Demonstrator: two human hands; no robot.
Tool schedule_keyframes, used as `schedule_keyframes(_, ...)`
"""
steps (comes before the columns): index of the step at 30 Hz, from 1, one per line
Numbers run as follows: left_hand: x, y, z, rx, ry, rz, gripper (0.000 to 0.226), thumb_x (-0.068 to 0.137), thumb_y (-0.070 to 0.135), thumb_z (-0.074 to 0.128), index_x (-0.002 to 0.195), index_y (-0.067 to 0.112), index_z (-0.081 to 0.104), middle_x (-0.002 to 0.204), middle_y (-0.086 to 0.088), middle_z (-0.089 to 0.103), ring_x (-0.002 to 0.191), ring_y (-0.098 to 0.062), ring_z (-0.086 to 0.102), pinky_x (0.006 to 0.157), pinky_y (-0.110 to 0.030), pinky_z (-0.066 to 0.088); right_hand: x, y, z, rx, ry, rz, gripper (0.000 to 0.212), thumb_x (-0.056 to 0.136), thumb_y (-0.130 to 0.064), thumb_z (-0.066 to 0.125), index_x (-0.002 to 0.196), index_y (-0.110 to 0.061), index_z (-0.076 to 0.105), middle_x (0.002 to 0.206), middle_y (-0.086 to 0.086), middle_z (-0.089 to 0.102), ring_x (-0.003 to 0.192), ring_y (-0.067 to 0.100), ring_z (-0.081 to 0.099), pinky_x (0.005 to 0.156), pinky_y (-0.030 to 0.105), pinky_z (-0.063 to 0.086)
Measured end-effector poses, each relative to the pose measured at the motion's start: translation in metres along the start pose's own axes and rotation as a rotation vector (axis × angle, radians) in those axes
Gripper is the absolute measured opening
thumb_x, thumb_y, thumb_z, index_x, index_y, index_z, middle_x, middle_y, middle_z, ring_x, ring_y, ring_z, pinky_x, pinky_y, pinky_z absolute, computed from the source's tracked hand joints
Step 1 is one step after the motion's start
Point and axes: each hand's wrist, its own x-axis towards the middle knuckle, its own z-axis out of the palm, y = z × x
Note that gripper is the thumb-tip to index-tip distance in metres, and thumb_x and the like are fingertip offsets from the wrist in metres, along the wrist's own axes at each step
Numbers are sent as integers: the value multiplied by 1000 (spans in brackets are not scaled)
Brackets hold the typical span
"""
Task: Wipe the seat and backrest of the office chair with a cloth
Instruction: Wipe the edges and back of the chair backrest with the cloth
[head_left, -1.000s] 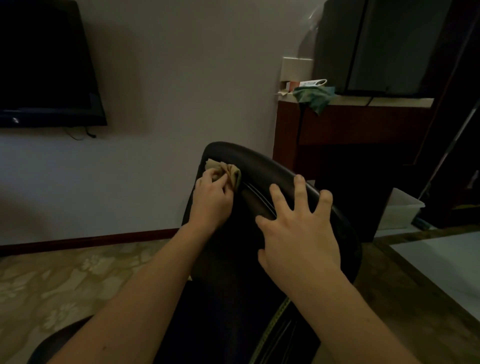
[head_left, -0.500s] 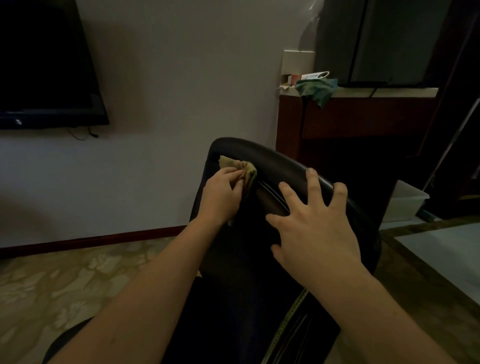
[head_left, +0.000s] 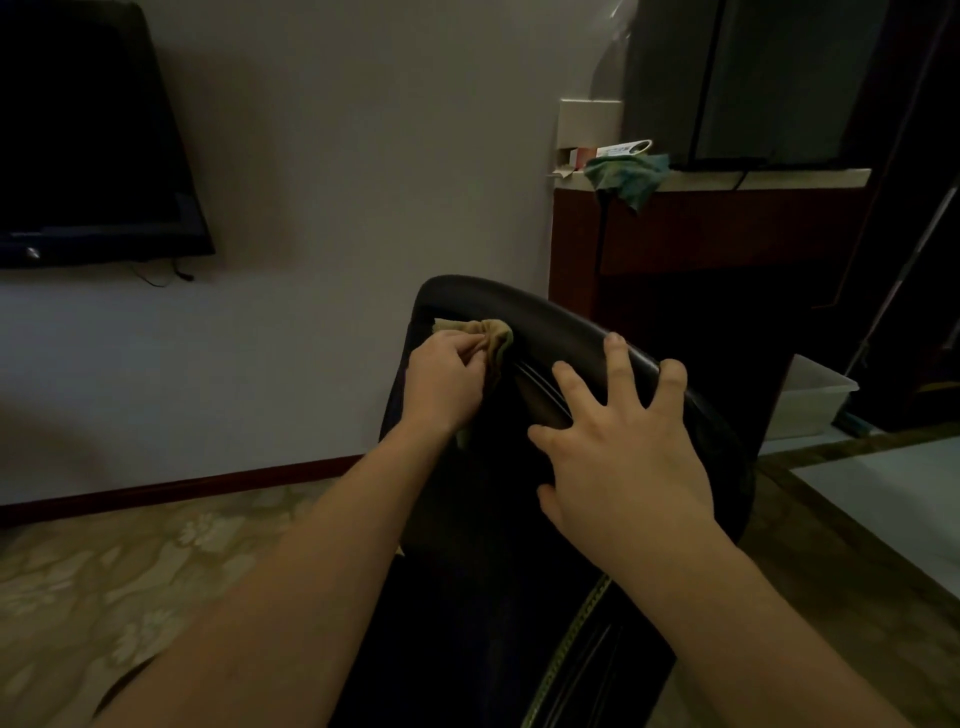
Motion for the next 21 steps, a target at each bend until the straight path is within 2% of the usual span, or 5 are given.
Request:
schedule_keyframes(5, -14, -2, 3, -2, 45, 38, 30, 103, 17, 57, 131, 17, 67, 136, 2, 62, 116, -2, 54, 101, -23, 46, 1, -2, -1, -3, 7, -14, 47, 96, -56, 41, 140, -40, 44, 163, 13, -2, 141, 54, -17, 103, 73, 1)
schedule_keyframes(11, 6, 3, 9, 14, 112, -56, 26, 105, 16, 51, 123, 14, 71, 122, -3, 66, 93, -5, 54, 76, -16, 43, 2, 1, -1, 10, 0, -21, 48, 97, -55, 39, 142, -39, 42, 163, 13, -4, 142, 53, -18, 104, 73, 0)
schedule_keyframes(14, 0, 9, 14, -39, 155, -60, 26, 105, 10, 49, 118, 13, 71, 101, 12, 61, 83, 3, 51, 85, -24, 49, 3, 0, 1, 3, -6, -22, 49, 97, -56, 40, 143, -39, 41, 163, 14, -5, 141, 54, -19, 103, 74, -1)
schedule_keyframes(16, -8, 14, 16, -22, 154, -6, 29, 104, 10, 50, 125, 15, 70, 111, 8, 64, 93, 2, 53, 94, -27, 52, 3, 1, 2, -7, -4, -19, 50, 96, -57, 40, 143, -39, 40, 163, 14, -5, 141, 54, -19, 103, 74, -1)
schedule_keyframes(21, -25, 13, 11, 41, 97, 122, 31, 103, 10, 55, 131, 17, 66, 119, 8, 62, 95, 5, 52, 83, -7, 41, 2, 0, 2, -22, 7, -17, 50, 96, -56, 40, 143, -40, 40, 163, 14, -3, 141, 54, -18, 103, 73, 0)
